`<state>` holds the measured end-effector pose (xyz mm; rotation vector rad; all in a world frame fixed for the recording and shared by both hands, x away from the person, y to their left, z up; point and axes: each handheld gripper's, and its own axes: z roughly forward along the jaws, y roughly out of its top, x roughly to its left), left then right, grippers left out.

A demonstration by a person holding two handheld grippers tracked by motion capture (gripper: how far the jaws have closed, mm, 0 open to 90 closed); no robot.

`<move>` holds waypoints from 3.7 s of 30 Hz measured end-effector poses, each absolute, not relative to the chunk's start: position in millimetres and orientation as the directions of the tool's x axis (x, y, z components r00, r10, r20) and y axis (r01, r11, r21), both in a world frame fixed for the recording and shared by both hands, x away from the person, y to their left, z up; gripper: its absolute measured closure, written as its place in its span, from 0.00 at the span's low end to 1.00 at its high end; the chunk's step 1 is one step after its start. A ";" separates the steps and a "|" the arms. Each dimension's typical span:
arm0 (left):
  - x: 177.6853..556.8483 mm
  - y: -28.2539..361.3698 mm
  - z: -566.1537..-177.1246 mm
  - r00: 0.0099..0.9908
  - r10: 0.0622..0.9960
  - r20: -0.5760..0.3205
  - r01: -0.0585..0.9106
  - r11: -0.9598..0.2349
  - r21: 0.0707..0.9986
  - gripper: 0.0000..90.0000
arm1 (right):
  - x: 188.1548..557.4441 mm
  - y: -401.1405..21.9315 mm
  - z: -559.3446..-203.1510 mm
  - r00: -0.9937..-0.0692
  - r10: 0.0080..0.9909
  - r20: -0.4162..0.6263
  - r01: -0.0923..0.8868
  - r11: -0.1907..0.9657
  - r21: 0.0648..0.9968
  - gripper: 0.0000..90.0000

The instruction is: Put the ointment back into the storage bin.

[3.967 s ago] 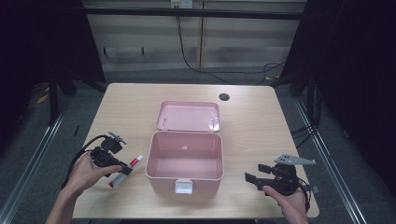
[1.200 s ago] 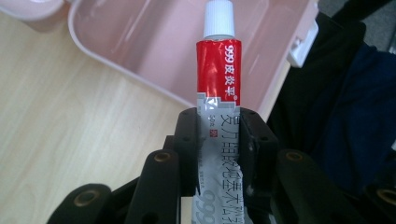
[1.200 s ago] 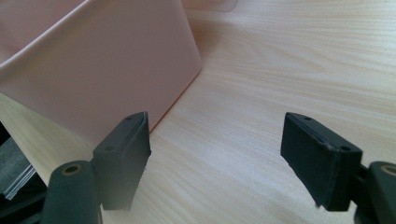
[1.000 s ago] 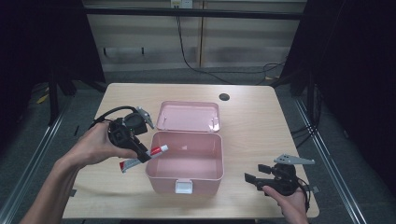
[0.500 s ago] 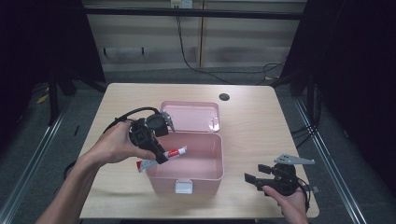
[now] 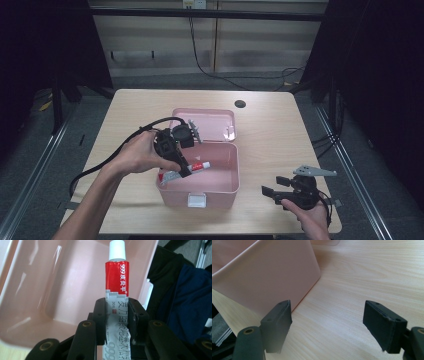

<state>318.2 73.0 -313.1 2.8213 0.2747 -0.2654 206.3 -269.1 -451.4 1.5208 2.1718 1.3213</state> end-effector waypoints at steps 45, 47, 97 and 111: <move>320.3 24.3 -394.7 0.958 0.063 -0.280 0.117 -0.977 0.179 0.79 | 205.4 -270.4 -451.0 -0.455 0.829 0.324 0.664 0.074 0.744 0.24; 320.9 23.1 -398.4 0.956 0.059 -0.287 0.112 -0.978 0.174 0.79 | 205.3 -270.9 -451.1 -0.456 0.829 0.325 0.661 0.072 0.747 0.24; 329.6 17.1 -442.5 0.919 0.091 -0.385 0.130 -0.989 0.077 0.78 | 204.8 -270.9 -451.1 -0.456 0.828 0.326 0.662 0.071 0.746 0.24; 331.2 20.3 -444.7 0.913 0.105 -0.394 0.148 -0.986 0.079 0.76 | 205.5 -270.5 -451.4 -0.453 0.830 0.325 0.664 0.071 0.744 0.24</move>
